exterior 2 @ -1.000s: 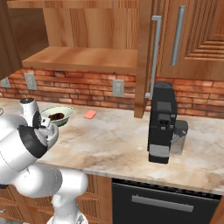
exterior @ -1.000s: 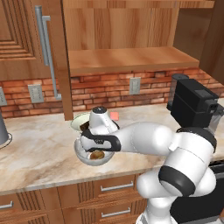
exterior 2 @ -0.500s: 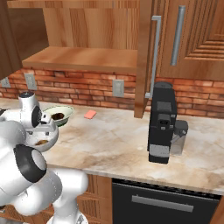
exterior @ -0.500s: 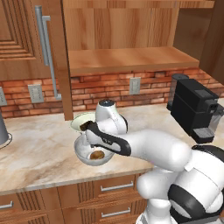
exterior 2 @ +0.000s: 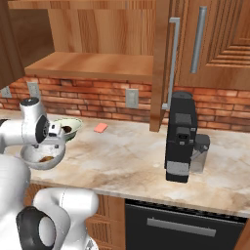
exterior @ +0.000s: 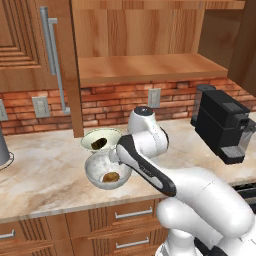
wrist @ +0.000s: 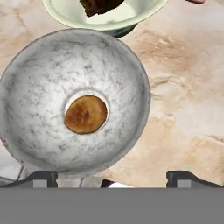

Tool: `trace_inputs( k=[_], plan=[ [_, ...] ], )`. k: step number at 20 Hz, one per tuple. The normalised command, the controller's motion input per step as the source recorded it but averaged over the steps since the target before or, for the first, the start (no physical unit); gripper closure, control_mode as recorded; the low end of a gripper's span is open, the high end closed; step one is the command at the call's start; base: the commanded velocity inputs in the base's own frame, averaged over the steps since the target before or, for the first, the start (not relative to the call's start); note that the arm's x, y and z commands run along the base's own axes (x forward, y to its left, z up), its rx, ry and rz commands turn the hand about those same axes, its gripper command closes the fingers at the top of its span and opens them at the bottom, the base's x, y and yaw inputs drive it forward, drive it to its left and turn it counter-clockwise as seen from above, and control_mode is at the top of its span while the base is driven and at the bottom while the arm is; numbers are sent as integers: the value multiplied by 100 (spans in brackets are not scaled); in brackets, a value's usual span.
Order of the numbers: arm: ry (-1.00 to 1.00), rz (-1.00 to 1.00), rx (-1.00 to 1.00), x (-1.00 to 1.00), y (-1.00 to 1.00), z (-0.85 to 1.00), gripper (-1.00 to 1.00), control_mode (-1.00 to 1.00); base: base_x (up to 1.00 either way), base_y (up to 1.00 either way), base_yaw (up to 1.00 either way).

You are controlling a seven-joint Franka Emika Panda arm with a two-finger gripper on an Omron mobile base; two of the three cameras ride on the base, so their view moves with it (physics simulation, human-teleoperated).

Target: Pick both bowls and place them on the counter. Then place the bread in one bowl and place the sweet potato in the other bowl.

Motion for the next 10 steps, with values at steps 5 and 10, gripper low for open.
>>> trace_inputs(
  k=[5, 10],
  plan=[
    [-7, 3, 0, -54, -59, 47, -100, -100, 0, 0, 0],
    [-5, 1, 0, -61, -59, 42, -100, -100, 0, 0, 0]
  ],
)
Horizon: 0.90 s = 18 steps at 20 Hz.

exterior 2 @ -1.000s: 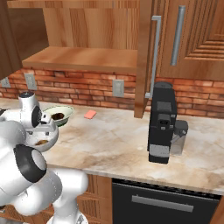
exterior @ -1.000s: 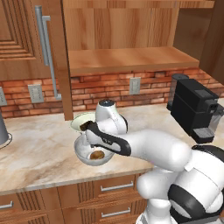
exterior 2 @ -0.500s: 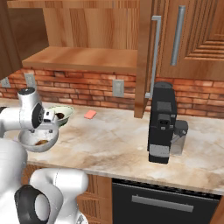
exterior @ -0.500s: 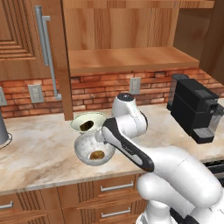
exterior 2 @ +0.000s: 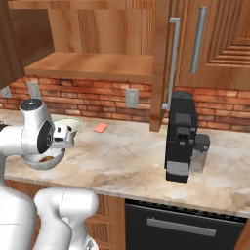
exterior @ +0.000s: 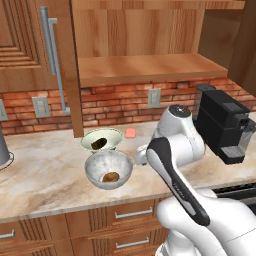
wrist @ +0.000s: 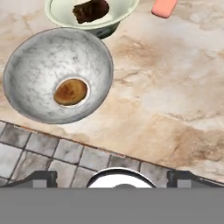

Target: Pick both bowls and place them on the counter. Then place the bread in one bowl and place the sweet potato in the other bowl.

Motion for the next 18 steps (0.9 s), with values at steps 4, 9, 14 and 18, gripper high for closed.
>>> trace_inputs(
  k=[4, 9, 14, 18],
  plan=[
    [-2, 1, 0, -60, -54, 37, -100, -100, 0, 0, 0],
    [0, 0, 0, -63, -44, 38, -100, -100, 0, 0, 0],
    [0, 0, 0, -68, -35, 36, -100, -100, 0, 0, 0],
    [0, -1, 0, -66, -29, 33, -100, -100, 0, 0, 0]
  ],
)
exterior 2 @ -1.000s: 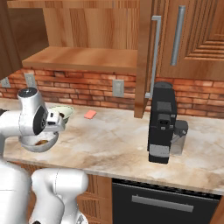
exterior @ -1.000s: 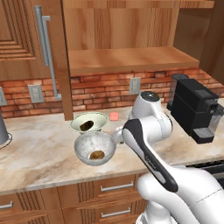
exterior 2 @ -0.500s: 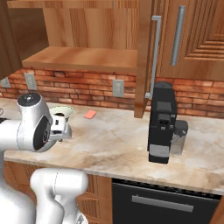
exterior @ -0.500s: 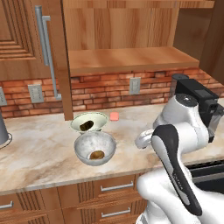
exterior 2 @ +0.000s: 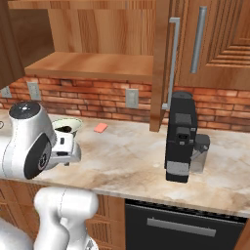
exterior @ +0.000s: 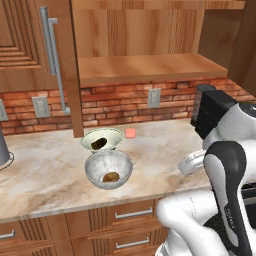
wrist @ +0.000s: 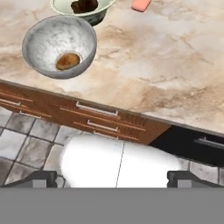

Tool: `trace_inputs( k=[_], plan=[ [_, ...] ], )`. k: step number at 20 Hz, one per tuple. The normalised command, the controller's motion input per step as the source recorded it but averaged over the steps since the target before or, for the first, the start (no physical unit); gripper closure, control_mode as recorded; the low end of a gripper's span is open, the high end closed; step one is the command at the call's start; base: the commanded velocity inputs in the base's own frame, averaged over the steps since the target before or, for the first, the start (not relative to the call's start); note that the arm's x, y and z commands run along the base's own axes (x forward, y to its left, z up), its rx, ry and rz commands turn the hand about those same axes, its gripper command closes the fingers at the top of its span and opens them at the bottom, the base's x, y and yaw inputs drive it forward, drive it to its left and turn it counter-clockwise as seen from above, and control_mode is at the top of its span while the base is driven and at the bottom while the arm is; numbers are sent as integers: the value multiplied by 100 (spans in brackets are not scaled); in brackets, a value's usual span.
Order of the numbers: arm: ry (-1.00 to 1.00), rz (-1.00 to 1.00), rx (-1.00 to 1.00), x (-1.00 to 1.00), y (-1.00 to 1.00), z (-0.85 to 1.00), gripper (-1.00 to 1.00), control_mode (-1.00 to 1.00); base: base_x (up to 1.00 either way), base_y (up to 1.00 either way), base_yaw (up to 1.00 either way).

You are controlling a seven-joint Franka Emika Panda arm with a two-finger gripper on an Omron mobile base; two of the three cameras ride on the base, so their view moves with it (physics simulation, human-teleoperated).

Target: Pick both bowls and place them on the counter. Then place the bread in one bowl and place the sweet potato in the other bowl.

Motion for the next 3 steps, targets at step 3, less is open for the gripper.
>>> trace_inputs(
  k=[3],
  plan=[
    [0, -7, 0, -65, -28, 28, -100, -100, 0, 0, 0]
  ],
)
